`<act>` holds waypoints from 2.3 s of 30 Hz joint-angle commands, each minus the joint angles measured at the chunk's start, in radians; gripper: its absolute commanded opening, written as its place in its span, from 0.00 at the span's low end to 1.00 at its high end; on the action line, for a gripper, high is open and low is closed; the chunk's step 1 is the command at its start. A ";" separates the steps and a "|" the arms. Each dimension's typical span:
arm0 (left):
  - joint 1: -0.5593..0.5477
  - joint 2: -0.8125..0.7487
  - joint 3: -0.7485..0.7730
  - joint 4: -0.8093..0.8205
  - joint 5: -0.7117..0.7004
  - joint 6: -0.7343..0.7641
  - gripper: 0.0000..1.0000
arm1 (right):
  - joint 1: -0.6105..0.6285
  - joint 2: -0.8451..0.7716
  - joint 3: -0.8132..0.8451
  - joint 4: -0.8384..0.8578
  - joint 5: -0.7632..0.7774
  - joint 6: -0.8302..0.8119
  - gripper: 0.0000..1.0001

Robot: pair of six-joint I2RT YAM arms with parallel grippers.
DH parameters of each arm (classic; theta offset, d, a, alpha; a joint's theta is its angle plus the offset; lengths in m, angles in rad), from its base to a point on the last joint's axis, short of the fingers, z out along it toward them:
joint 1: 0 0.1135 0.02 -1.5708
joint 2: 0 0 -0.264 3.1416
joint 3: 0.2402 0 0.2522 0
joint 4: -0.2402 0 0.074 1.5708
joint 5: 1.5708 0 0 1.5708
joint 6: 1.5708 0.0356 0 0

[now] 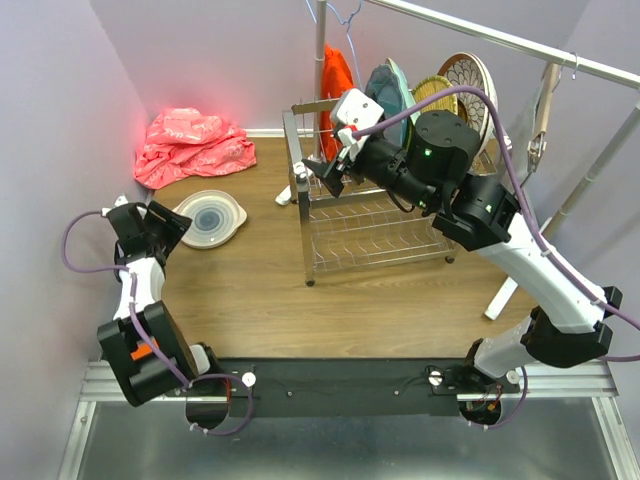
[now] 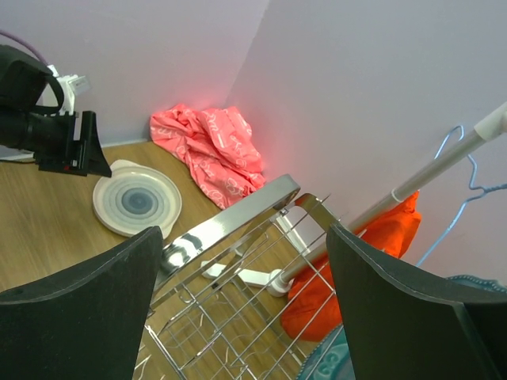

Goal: Load the plates into the dish rack

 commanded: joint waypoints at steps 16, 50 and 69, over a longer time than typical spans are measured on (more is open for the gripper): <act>0.039 0.343 0.059 0.003 -0.094 0.013 0.66 | 0.006 -0.021 -0.009 -0.010 -0.030 -0.030 0.91; -0.004 0.323 0.244 -0.073 -0.106 0.084 0.00 | 0.004 -0.008 0.005 -0.006 -0.044 -0.013 0.90; -0.006 -0.005 0.368 -0.014 0.150 -0.195 0.00 | 0.004 0.068 0.059 0.034 -0.075 0.125 0.94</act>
